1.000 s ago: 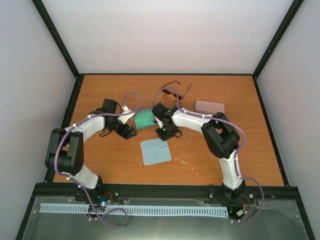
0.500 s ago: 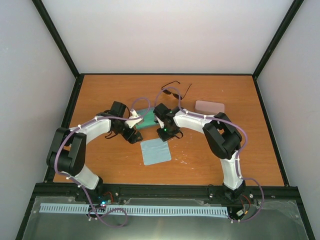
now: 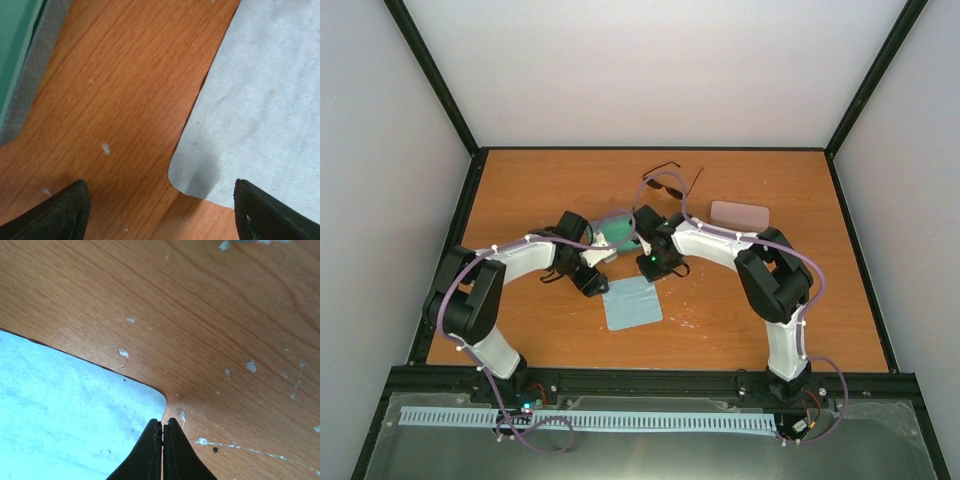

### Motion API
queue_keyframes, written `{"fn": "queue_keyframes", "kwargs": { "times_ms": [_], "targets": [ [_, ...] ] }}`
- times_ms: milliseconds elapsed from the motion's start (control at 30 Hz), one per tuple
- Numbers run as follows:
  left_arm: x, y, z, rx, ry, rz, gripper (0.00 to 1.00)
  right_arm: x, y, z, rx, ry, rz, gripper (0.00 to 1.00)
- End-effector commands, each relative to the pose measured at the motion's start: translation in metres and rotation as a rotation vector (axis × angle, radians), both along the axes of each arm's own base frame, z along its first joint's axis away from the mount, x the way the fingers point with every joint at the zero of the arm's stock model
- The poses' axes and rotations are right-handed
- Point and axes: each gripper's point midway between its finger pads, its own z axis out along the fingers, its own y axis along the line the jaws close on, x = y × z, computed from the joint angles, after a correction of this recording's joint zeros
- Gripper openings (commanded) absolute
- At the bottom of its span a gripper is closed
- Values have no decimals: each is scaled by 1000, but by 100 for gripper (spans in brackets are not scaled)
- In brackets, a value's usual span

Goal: Organize the sunglasses
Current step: Fold the glasses cleaning cloth at the center of the board.

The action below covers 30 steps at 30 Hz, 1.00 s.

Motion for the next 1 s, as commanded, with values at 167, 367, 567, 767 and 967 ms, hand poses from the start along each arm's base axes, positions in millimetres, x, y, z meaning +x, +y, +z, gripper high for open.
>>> {"fn": "queue_keyframes", "kwargs": {
  "times_ms": [167, 367, 567, 767, 967],
  "targets": [
    [3, 0, -9, 42, 5, 8, 75, 3, 1, 7, 4, -15, -23, 20],
    [-2, -5, -13, 56, 20, -8, 49, 3, 0, -3, -14, -2, -17, 28],
    [-18, -10, -12, 60, 34, -46, 48, 3, -2, -3, -19, -9, -26, 39],
    [-30, -4, -18, 84, 50, -59, 34, 5, -1, -3, -13, -16, -36, 42],
    [-40, -7, -20, 92, 68, -82, 9, 7, 2, -1, -2, -29, -38, 42]
  ]
}}
